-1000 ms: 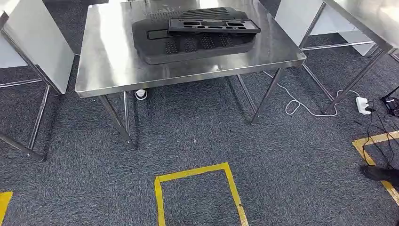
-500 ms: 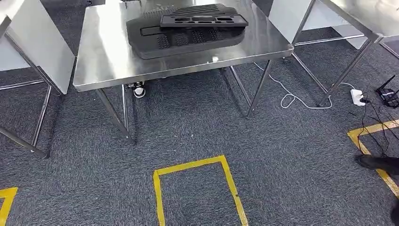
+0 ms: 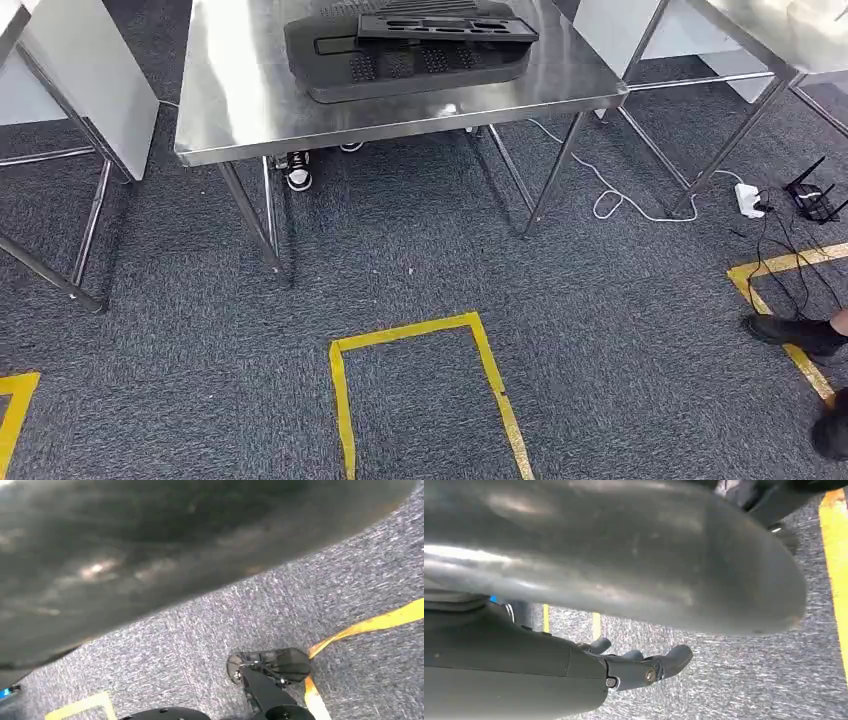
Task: Take the parts from the cabinet and place them on the table.
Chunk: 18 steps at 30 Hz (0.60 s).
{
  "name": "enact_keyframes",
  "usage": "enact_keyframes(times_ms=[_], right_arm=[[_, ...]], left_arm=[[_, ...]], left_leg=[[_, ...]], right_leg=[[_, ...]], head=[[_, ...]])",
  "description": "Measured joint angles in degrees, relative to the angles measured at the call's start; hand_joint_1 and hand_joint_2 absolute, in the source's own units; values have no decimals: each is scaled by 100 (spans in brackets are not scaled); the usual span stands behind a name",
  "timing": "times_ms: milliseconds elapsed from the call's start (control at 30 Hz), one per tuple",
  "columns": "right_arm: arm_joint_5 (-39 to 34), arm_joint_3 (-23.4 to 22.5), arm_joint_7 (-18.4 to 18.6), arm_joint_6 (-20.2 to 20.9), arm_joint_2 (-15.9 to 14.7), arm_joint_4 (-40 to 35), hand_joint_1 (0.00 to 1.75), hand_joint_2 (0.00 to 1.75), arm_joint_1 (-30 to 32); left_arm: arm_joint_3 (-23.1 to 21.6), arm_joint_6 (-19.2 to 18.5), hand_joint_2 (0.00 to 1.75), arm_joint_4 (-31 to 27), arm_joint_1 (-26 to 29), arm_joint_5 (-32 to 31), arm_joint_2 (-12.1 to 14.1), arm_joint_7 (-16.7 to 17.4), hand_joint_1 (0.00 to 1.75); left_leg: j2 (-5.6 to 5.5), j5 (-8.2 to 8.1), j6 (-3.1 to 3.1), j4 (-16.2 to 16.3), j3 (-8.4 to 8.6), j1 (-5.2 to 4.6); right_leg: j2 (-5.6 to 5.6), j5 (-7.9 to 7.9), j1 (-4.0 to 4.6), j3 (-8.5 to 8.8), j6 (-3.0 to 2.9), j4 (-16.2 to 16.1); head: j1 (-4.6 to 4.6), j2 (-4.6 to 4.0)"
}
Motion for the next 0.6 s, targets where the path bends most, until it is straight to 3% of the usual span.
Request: enact_keyframes(times_ms=[33,67,100,167,200,233,267,333,367,400,433,500,533,567,600], right_arm=[[0,0,0,0,-2,0,0,0,-17],[-4,-2,0,0,-2,0,0,0,-33],[-9,-2,0,4,4,0,0,0,-19],[-9,-4,-9,11,6,0,0,0,-30],[-7,-2,-22,13,11,2,0,0,-28],[-4,-4,-37,15,13,2,0,0,-19],[-4,-4,-42,15,4,2,0,0,-3],[11,-4,-59,18,9,2,0,0,29],[11,-4,-59,26,6,2,0,0,36],[13,-4,-59,31,9,4,0,0,44],[22,-4,-59,33,13,4,0,0,48],[28,-4,-61,33,22,4,0,0,40],[35,-4,-61,33,22,7,0,0,39],[52,-4,-61,33,24,11,0,0,11],[63,-4,-61,35,24,11,0,0,-2]], left_arm=[[0,2,0,0,-2,0,-5,-2,0],[0,7,0,0,1,0,-7,-24,0],[0,22,0,0,0,0,-7,-53,0],[0,31,0,0,-9,0,-11,-79,0],[0,31,0,0,0,0,-11,-87,0],[2,33,0,0,2,0,-4,-90,0],[4,33,0,0,6,2,-5,-90,0],[7,33,0,0,9,2,-2,-92,0],[7,33,0,0,11,2,-2,-92,0],[4,33,0,0,16,2,-2,-94,0],[4,31,0,0,17,2,-2,-98,0],[4,31,0,0,17,2,0,-105,0],[7,31,0,2,33,2,0,-107,0],[7,28,0,4,48,2,0,-114,0],[4,28,0,4,58,0,-5,-120,0]], left_leg=[[0,33,-29,2,-4,-1],[4,61,-66,5,-24,-25],[24,92,-108,-10,4,-27],[55,149,-195,-68,18,-12],[73,164,-235,-56,-1,-22],[52,5,-242,56,-49,-5],[34,-325,-243,358,-140,-4],[6,-864,-279,1242,-414,0],[-6,-980,-295,1565,-500,2],[-6,-957,-304,1667,-475,6],[-8,-813,-313,1483,-318,17],[-107,-364,-333,568,259,62],[-376,-318,-335,195,457,101],[-503,-367,-309,148,519,95],[-462,-374,-294,133,496,93]], right_leg=[[-5,-31,9,361,-53,-529],[-3,-78,59,508,-107,-716],[0,-42,62,394,-135,-720],[19,-36,74,356,-233,-722],[39,49,21,357,-295,-785],[63,84,-21,340,-332,-787],[75,122,-17,311,-398,-785],[104,156,2,270,-420,-779],[127,165,9,250,-414,-769],[171,174,12,256,-400,-758],[224,181,8,271,-388,-737],[347,178,-11,251,-376,-661],[403,154,-18,172,-337,-611],[454,145,16,47,-306,-542],[531,161,13,45,-282,-519]], head=[[2,0],[-7,0],[-20,0],[11,0],[4,0],[-8,0],[-42,0],[-55,0],[-55,0],[-55,0],[-57,0],[-57,0],[-55,0],[-59,0],[-46,0]])
